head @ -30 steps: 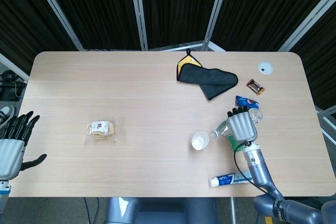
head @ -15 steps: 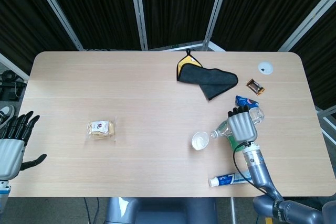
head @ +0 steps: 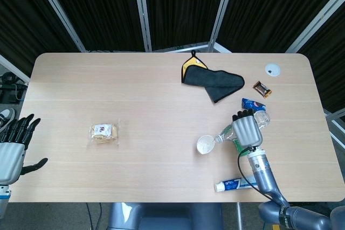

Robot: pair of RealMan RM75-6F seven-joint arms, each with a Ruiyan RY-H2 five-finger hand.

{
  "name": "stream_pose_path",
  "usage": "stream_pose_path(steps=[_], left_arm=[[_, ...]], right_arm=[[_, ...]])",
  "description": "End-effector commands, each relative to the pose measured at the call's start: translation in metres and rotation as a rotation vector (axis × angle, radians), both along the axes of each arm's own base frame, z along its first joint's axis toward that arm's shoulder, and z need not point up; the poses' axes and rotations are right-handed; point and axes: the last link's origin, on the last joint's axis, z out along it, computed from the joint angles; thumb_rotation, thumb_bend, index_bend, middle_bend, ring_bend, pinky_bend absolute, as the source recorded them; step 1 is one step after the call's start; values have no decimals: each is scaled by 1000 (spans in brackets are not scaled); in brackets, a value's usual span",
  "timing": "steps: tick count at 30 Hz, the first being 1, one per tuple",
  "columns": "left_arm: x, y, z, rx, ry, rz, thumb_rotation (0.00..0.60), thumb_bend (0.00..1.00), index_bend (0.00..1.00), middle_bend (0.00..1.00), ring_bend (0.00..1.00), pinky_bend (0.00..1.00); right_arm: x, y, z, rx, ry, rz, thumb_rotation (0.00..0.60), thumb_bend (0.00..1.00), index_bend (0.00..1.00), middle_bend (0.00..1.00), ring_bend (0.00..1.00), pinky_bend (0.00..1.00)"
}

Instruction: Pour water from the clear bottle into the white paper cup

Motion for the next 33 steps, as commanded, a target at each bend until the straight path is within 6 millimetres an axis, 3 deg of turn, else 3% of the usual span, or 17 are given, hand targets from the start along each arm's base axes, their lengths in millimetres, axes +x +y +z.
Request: stream_pose_path(steps=[1, 28, 33], left_arm=[[0, 0, 0, -1, -1, 0, 600, 16, 0, 0, 0, 0], [0, 0, 1, -2, -2, 1, 600, 14, 0, 0, 0, 0], [0, 1, 1, -3, -4, 5, 600, 15, 0, 0, 0, 0]], right_arm=[[1, 0, 0, 0, 5, 3, 600, 716, 589, 652, 520, 382], [0, 2, -3, 15, -41, -10, 600, 718, 592, 655, 525, 384], [5, 2, -1, 61, -286, -82, 600, 717, 593, 655, 526, 385]])
